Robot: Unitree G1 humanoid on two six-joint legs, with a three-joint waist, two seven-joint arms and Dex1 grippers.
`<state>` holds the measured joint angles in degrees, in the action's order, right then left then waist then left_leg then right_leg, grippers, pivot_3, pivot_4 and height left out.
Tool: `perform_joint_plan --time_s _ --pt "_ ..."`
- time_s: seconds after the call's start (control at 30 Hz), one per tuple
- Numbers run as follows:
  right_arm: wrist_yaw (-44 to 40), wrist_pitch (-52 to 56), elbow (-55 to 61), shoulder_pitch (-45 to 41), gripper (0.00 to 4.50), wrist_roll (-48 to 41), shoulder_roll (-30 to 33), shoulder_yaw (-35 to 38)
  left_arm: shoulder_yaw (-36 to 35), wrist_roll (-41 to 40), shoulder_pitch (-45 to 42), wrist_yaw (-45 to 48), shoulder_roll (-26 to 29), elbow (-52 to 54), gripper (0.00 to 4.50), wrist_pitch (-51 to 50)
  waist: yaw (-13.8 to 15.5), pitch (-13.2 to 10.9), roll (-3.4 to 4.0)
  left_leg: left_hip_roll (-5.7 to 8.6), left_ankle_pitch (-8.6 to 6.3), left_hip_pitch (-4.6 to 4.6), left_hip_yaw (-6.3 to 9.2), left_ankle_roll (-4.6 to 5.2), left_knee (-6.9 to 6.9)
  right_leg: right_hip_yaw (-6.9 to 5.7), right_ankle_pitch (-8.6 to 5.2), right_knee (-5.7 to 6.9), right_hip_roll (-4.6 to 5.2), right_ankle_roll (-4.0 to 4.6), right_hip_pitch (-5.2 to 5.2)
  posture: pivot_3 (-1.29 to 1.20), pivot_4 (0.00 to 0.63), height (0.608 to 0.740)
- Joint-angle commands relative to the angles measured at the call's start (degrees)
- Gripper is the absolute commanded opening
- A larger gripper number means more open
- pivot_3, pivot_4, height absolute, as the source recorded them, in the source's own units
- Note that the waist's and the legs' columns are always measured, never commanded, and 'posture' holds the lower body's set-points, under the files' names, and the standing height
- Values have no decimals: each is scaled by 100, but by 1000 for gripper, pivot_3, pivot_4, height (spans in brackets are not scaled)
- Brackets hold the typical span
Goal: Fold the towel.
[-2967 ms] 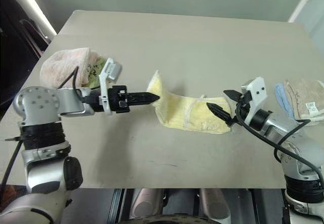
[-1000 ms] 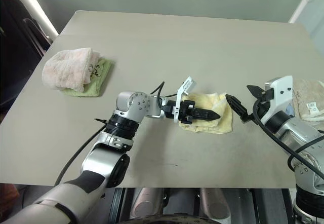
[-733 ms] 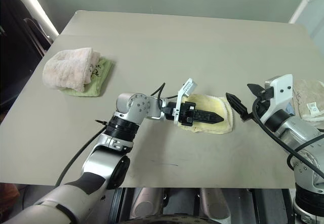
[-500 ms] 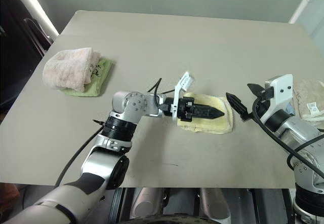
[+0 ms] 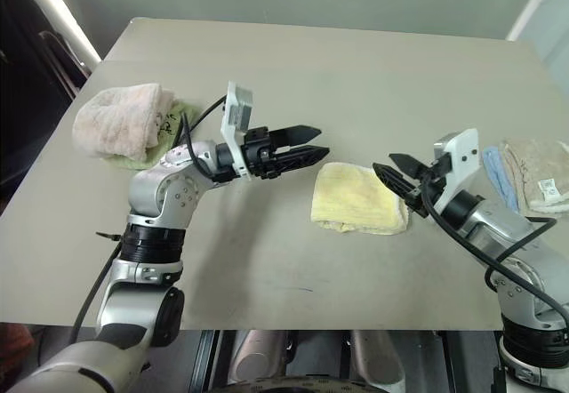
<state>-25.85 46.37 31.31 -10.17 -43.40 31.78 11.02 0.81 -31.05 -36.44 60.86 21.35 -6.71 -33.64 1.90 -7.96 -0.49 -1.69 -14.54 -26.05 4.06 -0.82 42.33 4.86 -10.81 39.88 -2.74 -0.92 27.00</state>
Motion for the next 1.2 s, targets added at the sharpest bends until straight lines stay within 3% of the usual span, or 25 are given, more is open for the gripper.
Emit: perform_joint_plan --time_s 0.03,0.1,0.2,0.47,0.83,1.2 --pt "-79 -174 25 -166 482 46 -27 -86 239 252 190 210 33 143 1677 519 1 0 0 0 0 -1 0 1 0 0 0 0 0 0 0 0 150 697" --pt "-79 -230 -88 -260 0 122 -68 -203 381 432 303 191 -39 63 977 782 -1 0 0 1 -1 -2 0 2 4 0 1 0 1 1 -1 0 150 697" --pt "-69 -316 -268 -399 0 260 -150 -384 573 567 410 306 -193 -2 8 1178 -8 0 0 0 -2 0 0 4 7 -1 4 0 1 4 -1 0 150 697" --pt "-61 -635 -924 -567 0 905 -425 -995 1059 1068 317 456 -709 -642 8 2118 -21 0 0 -2 -6 1 1 7 6 -2 5 0 1 6 0 0 150 697" --pt "173 -1708 -2362 -509 0 2170 -934 -1272 1523 1832 329 307 -1292 -1909 8 3122 -20 0 3 -2 -9 0 4 11 7 -2 9 -1 2 3 -2 0 150 697" --pt "-319 -2101 -2646 -405 0 2477 -759 -1237 1476 2011 440 316 -1149 -1897 8 3212 -21 5 8 -2 -10 18 7 13 10 -4 8 -5 3 4 -25 0 150 697"
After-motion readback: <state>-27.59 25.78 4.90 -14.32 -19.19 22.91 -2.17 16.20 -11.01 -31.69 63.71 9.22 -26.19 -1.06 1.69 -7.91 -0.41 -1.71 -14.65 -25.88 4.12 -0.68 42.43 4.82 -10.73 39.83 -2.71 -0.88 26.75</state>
